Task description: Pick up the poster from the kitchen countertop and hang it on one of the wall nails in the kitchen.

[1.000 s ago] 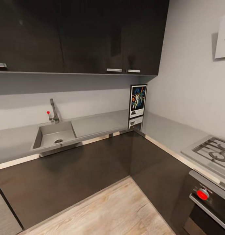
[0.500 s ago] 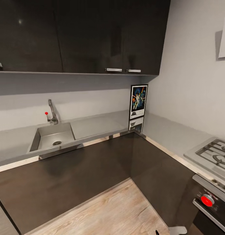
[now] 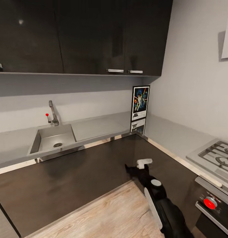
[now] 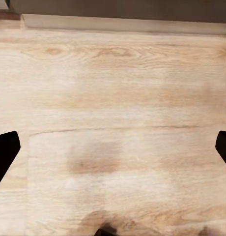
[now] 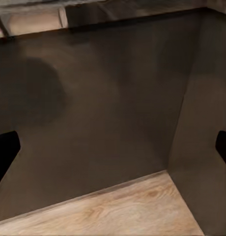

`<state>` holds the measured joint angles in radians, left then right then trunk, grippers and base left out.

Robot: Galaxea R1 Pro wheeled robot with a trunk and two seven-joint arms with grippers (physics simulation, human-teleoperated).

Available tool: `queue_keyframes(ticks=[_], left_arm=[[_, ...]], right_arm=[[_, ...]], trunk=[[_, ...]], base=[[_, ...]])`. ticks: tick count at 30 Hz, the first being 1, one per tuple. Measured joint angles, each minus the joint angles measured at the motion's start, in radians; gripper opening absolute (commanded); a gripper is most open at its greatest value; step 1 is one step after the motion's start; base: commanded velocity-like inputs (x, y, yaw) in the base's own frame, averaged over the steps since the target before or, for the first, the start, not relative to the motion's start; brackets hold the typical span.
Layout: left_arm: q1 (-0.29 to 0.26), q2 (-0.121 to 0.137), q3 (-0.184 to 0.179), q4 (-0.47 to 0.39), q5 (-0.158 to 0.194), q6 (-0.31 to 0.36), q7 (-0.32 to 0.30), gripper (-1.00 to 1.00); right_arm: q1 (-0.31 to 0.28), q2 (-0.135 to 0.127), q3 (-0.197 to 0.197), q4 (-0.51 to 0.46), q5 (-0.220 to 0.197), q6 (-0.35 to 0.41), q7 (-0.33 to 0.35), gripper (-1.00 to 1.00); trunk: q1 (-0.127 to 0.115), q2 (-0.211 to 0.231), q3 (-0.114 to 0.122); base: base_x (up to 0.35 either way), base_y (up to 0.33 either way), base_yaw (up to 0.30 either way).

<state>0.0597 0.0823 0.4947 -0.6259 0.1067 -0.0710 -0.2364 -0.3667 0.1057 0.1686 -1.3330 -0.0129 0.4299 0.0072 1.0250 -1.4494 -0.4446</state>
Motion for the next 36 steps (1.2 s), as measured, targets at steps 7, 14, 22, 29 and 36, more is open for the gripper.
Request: queue_keyframes(ticks=[7,14,22,29,36], left_arm=[[0.0,0.002,0.011,0.004,0.001,-0.003,-0.003,1.0],[0.0,0.005,0.044,0.005,0.0,-0.003,-0.041,1.0],[0.0,0.005,0.088,0.005,-0.001,-0.003,-0.103,1.0],[0.0,0.005,0.094,0.005,-0.002,-0.002,-0.112,1.0],[0.0,0.005,0.095,0.005,-0.001,-0.001,-0.114,1.0]], right_arm=[[-0.237,0.022,0.004,0.032,-0.019,0.095,-0.001,1.0],[-0.533,0.043,0.003,0.285,-0.14,0.14,-0.135,1.0],[-0.66,0.069,0.041,0.419,-0.171,0.133,-0.518,1.0],[-0.671,0.069,0.218,0.471,-0.199,0.027,-0.864,1.0],[-0.667,0.069,0.258,0.482,-0.326,-0.003,-0.938,1.0]], trunk=[[0.0,0.0,0.0],[0.0,0.0,0.0],[0.0,0.0,0.0],[0.0,0.0,0.0],[0.0,0.0,0.0]], base=[[0.0,0.0,0.0],[0.0,0.0,0.0],[0.0,0.0,0.0],[0.0,0.0,0.0],[0.097,0.0,0.0]])
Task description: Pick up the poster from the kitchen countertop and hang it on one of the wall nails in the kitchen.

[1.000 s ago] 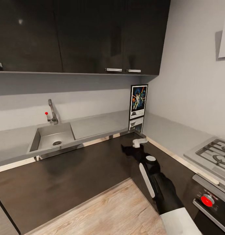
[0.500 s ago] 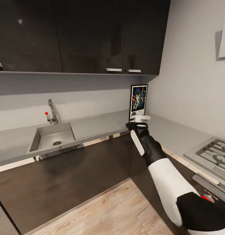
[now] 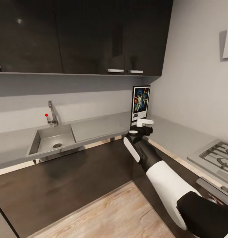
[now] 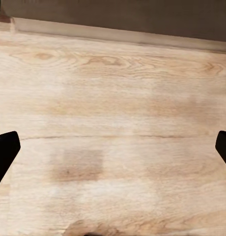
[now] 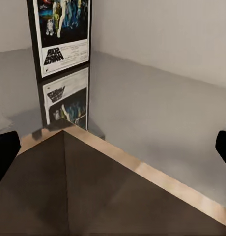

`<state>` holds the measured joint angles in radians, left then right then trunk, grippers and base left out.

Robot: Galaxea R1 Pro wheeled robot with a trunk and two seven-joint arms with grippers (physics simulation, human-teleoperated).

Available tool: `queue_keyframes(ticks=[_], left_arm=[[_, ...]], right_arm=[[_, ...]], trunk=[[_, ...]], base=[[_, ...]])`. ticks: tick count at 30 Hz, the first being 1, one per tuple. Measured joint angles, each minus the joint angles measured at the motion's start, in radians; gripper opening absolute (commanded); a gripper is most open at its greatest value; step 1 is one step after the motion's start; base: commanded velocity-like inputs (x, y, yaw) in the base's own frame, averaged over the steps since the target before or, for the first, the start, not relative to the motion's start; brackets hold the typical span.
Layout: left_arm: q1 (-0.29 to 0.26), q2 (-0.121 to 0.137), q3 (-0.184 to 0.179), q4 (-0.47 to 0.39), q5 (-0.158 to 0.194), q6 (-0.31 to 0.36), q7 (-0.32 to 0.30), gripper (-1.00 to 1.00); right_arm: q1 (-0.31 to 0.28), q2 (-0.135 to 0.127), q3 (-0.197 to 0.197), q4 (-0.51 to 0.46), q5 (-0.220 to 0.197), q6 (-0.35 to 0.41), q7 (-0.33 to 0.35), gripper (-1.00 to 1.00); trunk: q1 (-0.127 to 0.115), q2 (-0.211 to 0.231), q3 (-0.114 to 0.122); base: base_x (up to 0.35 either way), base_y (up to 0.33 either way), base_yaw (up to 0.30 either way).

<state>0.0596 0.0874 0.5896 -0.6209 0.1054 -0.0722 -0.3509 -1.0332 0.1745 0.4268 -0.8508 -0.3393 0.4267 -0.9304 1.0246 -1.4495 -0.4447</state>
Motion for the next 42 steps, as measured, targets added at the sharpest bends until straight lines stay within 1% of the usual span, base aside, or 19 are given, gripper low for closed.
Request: queue_keyframes(ticks=[1,3,9,14,19,20,26,42], left_arm=[[0.0,0.001,0.0,0.0,0.0,0.0,0.0,1.0],[0.0,0.0,0.0,0.0,0.0,0.0,0.0,1.0],[0.0,0.0,0.0,0.0,0.0,0.0,0.0,1.0],[0.0,0.0,0.0,0.0,0.0,0.0,0.0,1.0],[0.0,0.0,0.0,0.0,0.0,0.002,-0.001,1.0],[0.0,0.0,0.0,0.0,0.0,0.002,-0.001,1.0],[0.0,0.0,0.0,0.0,0.0,0.002,-0.001,1.0],[0.0,0.0,0.0,0.001,0.0,0.003,0.002,1.0]], right_arm=[[0.002,0.0,0.002,0.006,-0.012,-0.003,-0.004,1.0],[0.003,0.0,0.004,0.016,-0.021,-0.005,-0.007,1.0],[0.005,0.0,0.006,0.038,-0.033,-0.009,-0.008,1.0],[0.006,0.0,0.006,0.042,-0.036,-0.009,-0.006,1.0],[0.007,0.0,0.006,0.046,-0.037,-0.071,-0.005,1.0],[0.007,0.0,0.006,0.047,-0.037,-0.074,-0.005,1.0],[0.007,0.0,0.006,0.047,-0.038,-0.08,-0.004,1.0],[0.007,0.0,0.005,0.046,-0.038,-0.081,-0.004,1.0]], trunk=[[0.0,0.0,0.0],[0.0,0.0,0.0],[0.0,0.0,0.0],[0.0,0.0,0.0],[0.0,0.0,0.0],[0.0,0.0,0.0],[0.0,0.0,0.0],[0.0,0.0,0.0]], base=[[0.259,0.0,0.0],[0.268,0.0,0.0],[0.126,0.007,0.0],[0.146,0.094,0.0],[0.114,0.067,0.0],[0.108,0.068,0.0],[0.079,0.028,0.0],[0.163,-0.022,0.0]])
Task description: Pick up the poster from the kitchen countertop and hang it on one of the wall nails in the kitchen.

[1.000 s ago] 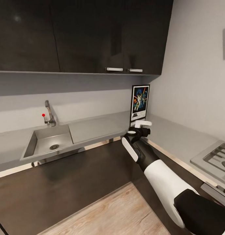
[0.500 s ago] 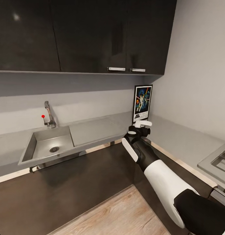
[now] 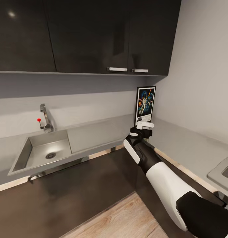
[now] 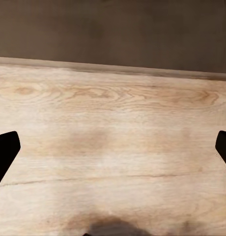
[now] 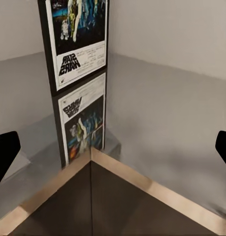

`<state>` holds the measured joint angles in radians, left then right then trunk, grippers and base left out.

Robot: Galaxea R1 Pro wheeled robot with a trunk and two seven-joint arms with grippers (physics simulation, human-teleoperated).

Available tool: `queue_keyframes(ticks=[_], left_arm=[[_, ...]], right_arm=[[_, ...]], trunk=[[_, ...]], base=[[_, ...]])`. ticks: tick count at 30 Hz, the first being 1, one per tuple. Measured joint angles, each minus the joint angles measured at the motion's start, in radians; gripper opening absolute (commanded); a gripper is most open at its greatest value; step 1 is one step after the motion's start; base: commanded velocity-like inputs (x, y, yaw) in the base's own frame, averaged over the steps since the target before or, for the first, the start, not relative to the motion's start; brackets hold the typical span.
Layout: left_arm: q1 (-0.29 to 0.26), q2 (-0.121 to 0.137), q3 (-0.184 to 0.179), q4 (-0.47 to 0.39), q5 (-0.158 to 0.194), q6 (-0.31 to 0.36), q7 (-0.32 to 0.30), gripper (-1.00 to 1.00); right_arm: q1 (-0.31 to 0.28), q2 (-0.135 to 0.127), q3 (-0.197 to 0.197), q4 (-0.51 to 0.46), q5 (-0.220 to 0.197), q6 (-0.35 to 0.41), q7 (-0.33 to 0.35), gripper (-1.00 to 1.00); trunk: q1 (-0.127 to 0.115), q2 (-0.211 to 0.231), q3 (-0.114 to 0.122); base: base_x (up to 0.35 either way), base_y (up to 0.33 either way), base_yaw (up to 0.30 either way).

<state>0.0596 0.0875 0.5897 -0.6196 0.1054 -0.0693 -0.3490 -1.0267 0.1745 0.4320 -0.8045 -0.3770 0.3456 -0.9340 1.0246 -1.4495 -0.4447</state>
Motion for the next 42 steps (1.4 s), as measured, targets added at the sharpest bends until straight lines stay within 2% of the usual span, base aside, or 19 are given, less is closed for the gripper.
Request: queue_keyframes(ticks=[2,8,12,16,20,35,36,37,38,42], left_arm=[[0.0,0.0,0.0,0.0,0.0,0.0,0.0,1.0],[0.0,0.0,-0.006,0.117,-0.004,-0.005,-0.001,1.0],[0.0,0.001,-0.006,0.147,-0.005,-0.006,-0.001,1.0],[0.0,0.001,-0.005,0.153,-0.005,-0.006,-0.001,1.0],[0.0,0.003,-0.005,0.155,-0.005,-0.006,-0.001,1.0],[0.0,0.013,-0.004,0.157,-0.005,-0.006,-0.001,1.0],[0.0,0.014,-0.004,0.157,-0.005,-0.006,-0.001,1.0],[0.0,0.014,-0.004,0.157,-0.005,-0.006,-0.001,1.0],[0.0,0.016,-0.003,0.157,-0.005,-0.006,-0.001,1.0],[0.0,0.017,-0.004,0.157,-0.005,-0.006,-0.001,1.0]], right_arm=[[0.0,0.0,0.0,0.0,0.0,0.0,0.006,1.0],[0.001,0.0,-0.002,0.003,0.0,0.0,0.032,1.0],[0.002,0.0,-0.002,0.02,0.0,-0.003,0.034,1.0],[0.002,0.0,-0.002,0.041,0.0,-0.007,0.042,1.0],[0.002,0.0,-0.002,0.056,0.0,-0.052,0.061,1.0],[0.002,0.0,-0.001,0.076,-0.001,-0.066,0.067,1.0],[0.002,0.0,-0.001,0.078,-0.001,-0.067,0.071,1.0],[0.002,0.0,-0.002,0.082,-0.001,-0.066,0.121,1.0],[0.002,0.0,-0.002,0.082,-0.001,-0.066,0.132,1.0],[0.002,0.0,-0.002,0.083,-0.001,-0.066,0.136,1.0]], trunk=[[0.0,0.0,0.0],[0.0,0.0,0.0],[0.0,0.0,0.0],[0.0,0.0,0.0],[0.0,0.0,0.0],[0.0,0.0,0.0],[0.0,0.0,0.0],[0.0,0.0,0.0],[0.0,0.0,0.0],[0.0,0.0,0.0]], base=[[0.07,-0.022,0.0],[0.022,-0.007,0.0],[0.084,-0.001,0.0],[0.245,0.0,0.0],[0.108,0.0,0.0],[0.116,-0.025,0.0],[0.081,-0.001,0.0],[0.026,0.0,0.0],[0.017,0.0,0.0],[0.13,0.0,0.0]])
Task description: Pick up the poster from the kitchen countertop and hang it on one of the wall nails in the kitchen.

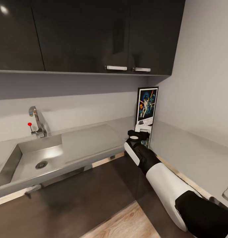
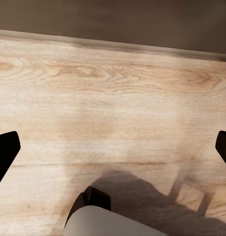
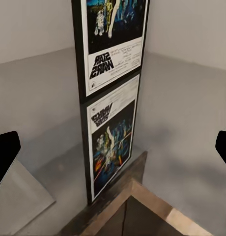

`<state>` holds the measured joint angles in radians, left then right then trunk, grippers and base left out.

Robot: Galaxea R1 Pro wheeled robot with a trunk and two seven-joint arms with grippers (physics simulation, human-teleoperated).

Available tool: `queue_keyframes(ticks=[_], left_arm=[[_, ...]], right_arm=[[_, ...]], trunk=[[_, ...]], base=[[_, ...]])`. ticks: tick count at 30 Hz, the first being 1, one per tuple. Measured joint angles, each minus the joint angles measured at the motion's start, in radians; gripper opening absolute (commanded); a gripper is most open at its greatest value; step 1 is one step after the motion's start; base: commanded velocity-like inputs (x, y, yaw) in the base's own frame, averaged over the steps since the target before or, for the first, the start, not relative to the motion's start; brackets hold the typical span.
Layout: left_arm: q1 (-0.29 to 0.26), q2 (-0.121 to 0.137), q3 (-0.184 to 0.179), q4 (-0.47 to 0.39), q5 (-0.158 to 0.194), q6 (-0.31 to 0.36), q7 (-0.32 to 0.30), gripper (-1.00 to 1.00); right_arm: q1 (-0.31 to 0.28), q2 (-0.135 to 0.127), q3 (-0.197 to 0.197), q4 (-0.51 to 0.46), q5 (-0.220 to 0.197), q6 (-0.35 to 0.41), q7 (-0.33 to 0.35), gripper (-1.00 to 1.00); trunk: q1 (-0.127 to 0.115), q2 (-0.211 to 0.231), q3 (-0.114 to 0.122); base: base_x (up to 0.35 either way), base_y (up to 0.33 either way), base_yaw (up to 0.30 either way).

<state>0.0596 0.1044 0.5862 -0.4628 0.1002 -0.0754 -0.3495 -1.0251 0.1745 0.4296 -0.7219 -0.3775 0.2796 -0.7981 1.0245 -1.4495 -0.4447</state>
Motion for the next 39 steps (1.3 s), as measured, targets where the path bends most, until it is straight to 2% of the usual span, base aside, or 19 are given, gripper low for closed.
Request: queue_keyframes(ticks=[11,24,39], left_arm=[[0.0,0.0,0.001,0.002,0.0,0.0,0.0,1.0],[0.0,0.0,-0.005,0.123,-0.001,-0.003,0.001,1.0],[0.0,0.0,-0.007,0.134,-0.001,-0.003,0.001,1.0]], right_arm=[[0.0,0.0,0.0,0.005,0.0,-0.002,0.0,1.0],[0.0,0.0,-0.002,0.007,0.002,-0.002,0.001,1.0],[0.0,0.0,-0.002,0.008,0.002,-0.002,0.001,1.0]], trunk=[[0.0,0.0,0.0],[0.0,0.0,0.0],[0.0,0.0,0.0]], base=[[0.123,0.0,0.0],[0.09,0.0,0.0],[0.176,0.0,0.0]])
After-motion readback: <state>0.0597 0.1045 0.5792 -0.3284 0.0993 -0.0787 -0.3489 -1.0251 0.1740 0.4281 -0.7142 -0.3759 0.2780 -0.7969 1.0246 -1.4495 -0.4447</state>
